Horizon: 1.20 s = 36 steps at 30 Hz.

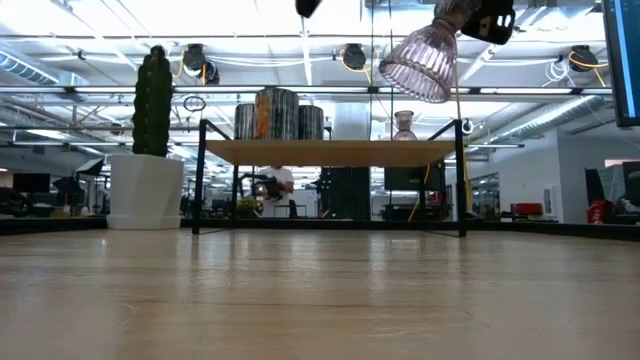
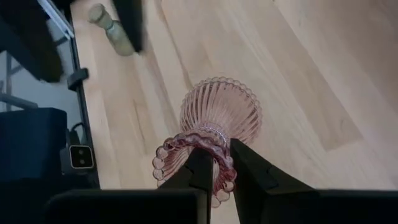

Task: Pick & Place candle stick holders
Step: Put the pink glass candle holder on the shelf

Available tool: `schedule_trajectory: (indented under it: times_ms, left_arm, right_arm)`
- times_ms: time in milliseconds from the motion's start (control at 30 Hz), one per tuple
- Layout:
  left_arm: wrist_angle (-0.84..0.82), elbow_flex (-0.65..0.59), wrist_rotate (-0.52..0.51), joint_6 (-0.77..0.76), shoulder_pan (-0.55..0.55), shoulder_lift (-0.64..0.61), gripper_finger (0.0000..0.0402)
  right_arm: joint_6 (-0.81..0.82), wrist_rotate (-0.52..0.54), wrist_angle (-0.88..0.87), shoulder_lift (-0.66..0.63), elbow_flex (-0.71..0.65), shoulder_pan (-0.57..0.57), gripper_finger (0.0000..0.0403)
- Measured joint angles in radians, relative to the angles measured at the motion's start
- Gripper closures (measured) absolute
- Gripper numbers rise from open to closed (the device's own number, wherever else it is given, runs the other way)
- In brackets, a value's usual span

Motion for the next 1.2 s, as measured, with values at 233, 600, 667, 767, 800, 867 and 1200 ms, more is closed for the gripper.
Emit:
schedule_trajectory:
  times_ms: [233,600,667,767,800,867,1200]
  left_arm:
    - [0.025,0.016,0.084,-0.026,0.029,0.070,0.0206]
    - [-0.069,0.116,0.074,-0.054,0.047,0.149,0.0206]
    - [-0.120,0.131,0.056,-0.064,0.047,0.146,0.0206]
    - [-0.177,0.152,0.053,-0.064,0.043,0.146,0.0206]
    - [-0.190,0.158,0.047,-0.066,0.040,0.146,0.0206]
    - [-0.203,0.167,0.026,-0.067,0.037,0.146,0.0206]
    - [-0.172,0.173,-0.010,-0.024,0.054,0.146,0.0206]
  right_arm:
    - [-0.032,-0.003,0.035,0.000,0.000,-0.025,0.0378]
    - [-0.028,-0.020,0.036,0.010,0.000,-0.024,0.0378]
    - [-0.028,-0.026,0.015,0.010,0.000,-0.018,0.0378]
    - [-0.028,-0.042,0.014,0.010,0.000,-0.014,0.0378]
    - [-0.028,-0.043,0.010,0.010,0.000,-0.014,0.0378]
    - [-0.028,-0.046,0.008,0.010,0.000,-0.017,0.0378]
    - [-0.044,-0.074,0.081,0.010,0.001,-0.017,0.0378]
